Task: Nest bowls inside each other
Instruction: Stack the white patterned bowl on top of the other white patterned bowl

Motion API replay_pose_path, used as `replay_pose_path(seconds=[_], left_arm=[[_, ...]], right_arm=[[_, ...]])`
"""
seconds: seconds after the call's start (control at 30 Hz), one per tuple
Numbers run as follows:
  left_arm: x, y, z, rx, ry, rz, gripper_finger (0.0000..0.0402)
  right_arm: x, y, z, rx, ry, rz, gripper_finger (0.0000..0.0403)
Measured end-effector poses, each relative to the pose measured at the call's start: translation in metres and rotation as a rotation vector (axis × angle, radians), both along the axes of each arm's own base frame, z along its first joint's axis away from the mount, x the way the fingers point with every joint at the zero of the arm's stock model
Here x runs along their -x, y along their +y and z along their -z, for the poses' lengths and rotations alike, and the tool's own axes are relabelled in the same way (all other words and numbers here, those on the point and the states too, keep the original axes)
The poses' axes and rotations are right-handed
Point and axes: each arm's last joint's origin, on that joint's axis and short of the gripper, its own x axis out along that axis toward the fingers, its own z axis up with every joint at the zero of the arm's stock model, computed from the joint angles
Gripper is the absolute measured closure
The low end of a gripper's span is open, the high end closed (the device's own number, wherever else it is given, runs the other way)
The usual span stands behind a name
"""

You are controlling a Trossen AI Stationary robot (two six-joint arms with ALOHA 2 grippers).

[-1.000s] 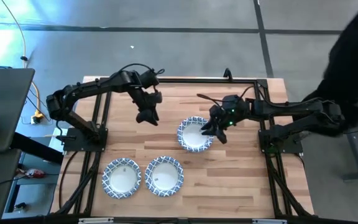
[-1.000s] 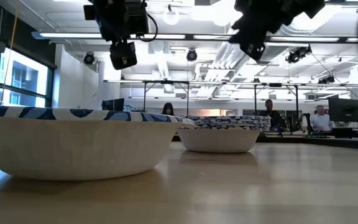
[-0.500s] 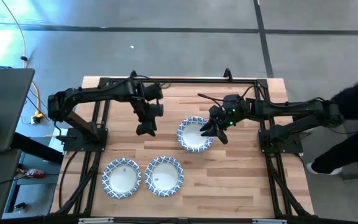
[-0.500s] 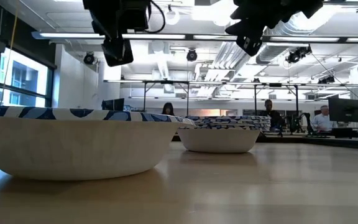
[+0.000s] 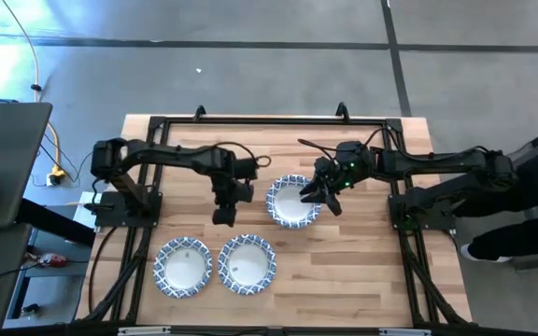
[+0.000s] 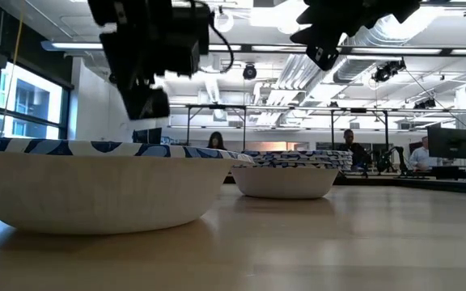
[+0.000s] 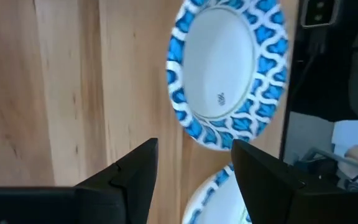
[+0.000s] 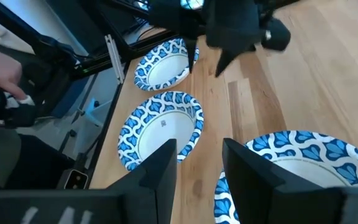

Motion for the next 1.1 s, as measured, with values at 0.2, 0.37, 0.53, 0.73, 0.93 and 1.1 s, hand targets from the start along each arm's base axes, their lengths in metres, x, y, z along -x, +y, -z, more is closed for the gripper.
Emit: replay_pose_path(seconds=[0.2, 0.37, 0.53, 0.73, 0.93, 1.1], left_arm=[[0.002, 0.000, 0.024, 0.045, -0.006, -0.028, 0.0209], [0.001, 0.000, 0.036, 0.110, -0.047, -0.086, 0.0209], [-0.001, 0.000, 0.040, 0.116, -0.072, -0.104, 0.0209], [-0.001, -0.002, 0.048, 0.122, -0.105, -0.134, 0.0209], [-0.004, -0.006, 0.053, 0.124, -0.144, -0.141, 0.0209], [-0.001, -0.012, 0.063, 0.134, -0.136, -0.154, 0.0209]], right_arm=[[0.003, 0.005, -0.005, 0.008, -0.025, -0.025, 0.0281], [0.014, 0.007, -0.019, 0.050, -0.102, -0.017, 0.0281], [0.034, 0.004, -0.039, 0.188, -0.203, 0.103, 0.0281], [0.061, 0.003, -0.059, 0.348, -0.285, 0.245, 0.0281], [0.080, 0.003, -0.071, 0.405, -0.345, 0.325, 0.0281], [0.092, 0.002, -0.078, 0.431, -0.385, 0.371, 0.0281]])
